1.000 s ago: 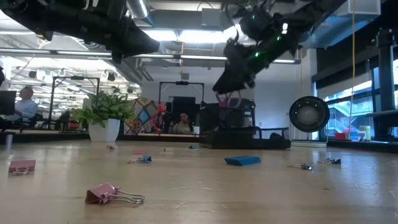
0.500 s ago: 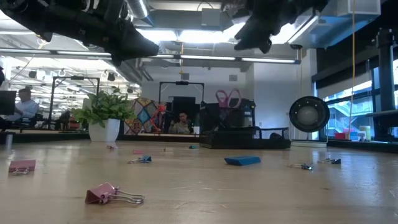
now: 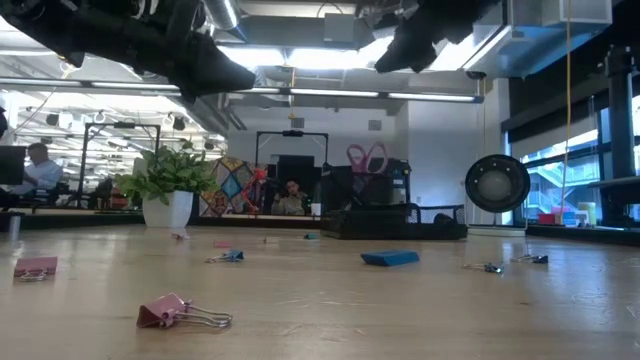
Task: Pick and place office supplies into organizer
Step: Put the blue eraser into the black desk organizer
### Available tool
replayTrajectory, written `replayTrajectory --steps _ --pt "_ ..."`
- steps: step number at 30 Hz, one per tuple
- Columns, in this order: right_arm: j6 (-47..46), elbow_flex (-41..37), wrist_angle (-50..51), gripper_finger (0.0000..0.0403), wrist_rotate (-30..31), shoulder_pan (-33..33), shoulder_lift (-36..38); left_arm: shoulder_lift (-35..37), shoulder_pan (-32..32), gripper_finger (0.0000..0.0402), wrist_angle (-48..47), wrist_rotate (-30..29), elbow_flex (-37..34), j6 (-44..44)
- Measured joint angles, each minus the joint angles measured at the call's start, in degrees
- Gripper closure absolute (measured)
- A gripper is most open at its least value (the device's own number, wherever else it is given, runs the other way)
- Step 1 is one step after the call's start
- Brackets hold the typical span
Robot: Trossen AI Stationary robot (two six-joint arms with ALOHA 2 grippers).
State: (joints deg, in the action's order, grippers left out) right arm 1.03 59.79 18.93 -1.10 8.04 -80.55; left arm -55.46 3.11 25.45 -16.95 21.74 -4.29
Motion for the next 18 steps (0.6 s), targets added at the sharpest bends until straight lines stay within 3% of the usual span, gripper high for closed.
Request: replayTrajectory --steps 18 --pt "21.89 0.00 -0.28 0.0212 0.11 5.26 -18.44 -0.02 0.00 0.0315 -1.24 -0.02 0.00 2.99"
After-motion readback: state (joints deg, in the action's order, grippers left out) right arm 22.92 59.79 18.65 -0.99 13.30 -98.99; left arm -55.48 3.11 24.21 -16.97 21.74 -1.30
